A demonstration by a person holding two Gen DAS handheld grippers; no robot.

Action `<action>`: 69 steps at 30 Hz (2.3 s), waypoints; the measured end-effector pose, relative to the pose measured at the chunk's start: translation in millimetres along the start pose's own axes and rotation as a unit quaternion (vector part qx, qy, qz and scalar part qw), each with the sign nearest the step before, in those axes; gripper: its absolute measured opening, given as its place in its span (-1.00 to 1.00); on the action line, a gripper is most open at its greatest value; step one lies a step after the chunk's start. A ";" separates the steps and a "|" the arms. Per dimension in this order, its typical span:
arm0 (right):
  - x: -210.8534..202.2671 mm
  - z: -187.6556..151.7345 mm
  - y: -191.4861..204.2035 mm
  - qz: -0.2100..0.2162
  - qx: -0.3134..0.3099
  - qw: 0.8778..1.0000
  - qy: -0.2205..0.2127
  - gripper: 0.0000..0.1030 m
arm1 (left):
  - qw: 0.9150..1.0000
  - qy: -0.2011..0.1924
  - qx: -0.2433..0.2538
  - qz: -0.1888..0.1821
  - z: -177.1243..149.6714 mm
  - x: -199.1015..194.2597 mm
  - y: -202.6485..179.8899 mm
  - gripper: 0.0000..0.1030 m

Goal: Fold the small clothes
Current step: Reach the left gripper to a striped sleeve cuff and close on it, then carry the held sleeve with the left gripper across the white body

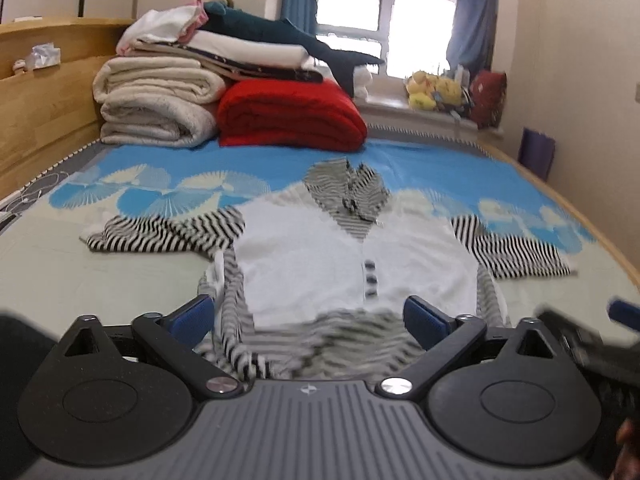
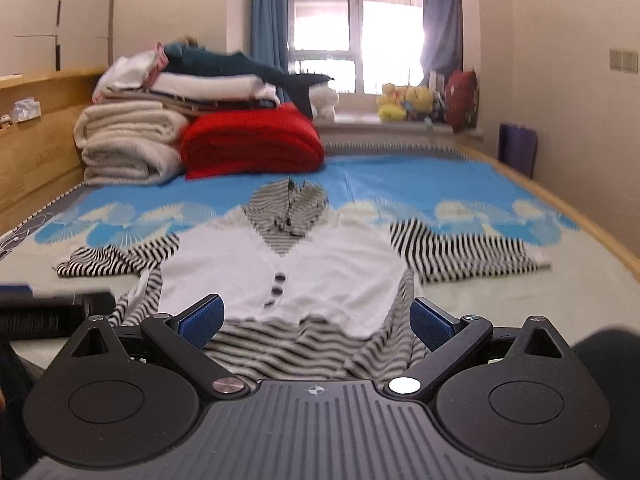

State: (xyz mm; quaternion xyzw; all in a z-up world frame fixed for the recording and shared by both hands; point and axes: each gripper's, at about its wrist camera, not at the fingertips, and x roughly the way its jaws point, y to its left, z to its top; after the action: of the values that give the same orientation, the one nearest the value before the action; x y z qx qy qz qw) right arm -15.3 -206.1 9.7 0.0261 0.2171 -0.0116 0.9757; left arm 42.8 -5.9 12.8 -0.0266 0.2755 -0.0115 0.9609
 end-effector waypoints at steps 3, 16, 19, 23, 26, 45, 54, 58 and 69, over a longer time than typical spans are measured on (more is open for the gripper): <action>9.9 2.4 -7.1 -0.009 0.000 1.000 -0.006 0.92 | 1.000 -0.008 0.001 0.007 23.7 28.2 10.4 0.19; 123.9 88.4 -51.6 0.007 0.009 1.000 0.007 0.90 | 0.984 0.045 -0.123 0.124 146.2 261.4 208.8 -0.38; 168.0 116.0 -56.1 0.018 -0.003 1.000 -0.002 0.59 | 0.968 0.068 -0.169 0.171 150.9 312.3 266.4 -0.38; 234.1 146.6 -54.0 0.038 -0.001 0.999 0.002 0.38 | 0.945 0.083 -0.225 0.223 146.4 357.6 329.0 -0.38; 282.8 163.3 -43.2 0.047 -0.002 0.999 0.008 0.38 | 0.929 0.087 -0.270 0.237 135.7 383.2 364.4 -0.34; 379.6 132.7 -24.3 0.086 0.001 0.991 0.101 0.39 | 0.903 0.148 -0.275 0.295 121.0 453.0 400.3 -0.87; 374.4 135.9 -39.7 0.073 0.037 0.991 0.105 0.38 | 0.987 -0.041 -0.142 0.061 222.1 375.4 227.2 -0.88; 377.6 136.2 -51.3 0.070 0.060 0.989 0.113 -0.33 | 0.987 -0.036 -0.087 -0.128 229.6 341.4 117.9 -0.85; 410.8 115.1 -105.8 0.047 0.248 0.947 0.199 -0.36 | 0.977 0.107 -0.120 -0.138 215.9 331.8 69.8 -0.33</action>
State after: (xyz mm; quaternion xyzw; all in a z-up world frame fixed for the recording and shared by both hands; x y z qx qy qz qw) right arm 401.8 -322.8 -65.3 0.2794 0.3960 -0.0134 0.8746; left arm 439.1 61.2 16.2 -0.1780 0.3693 -0.1138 0.9050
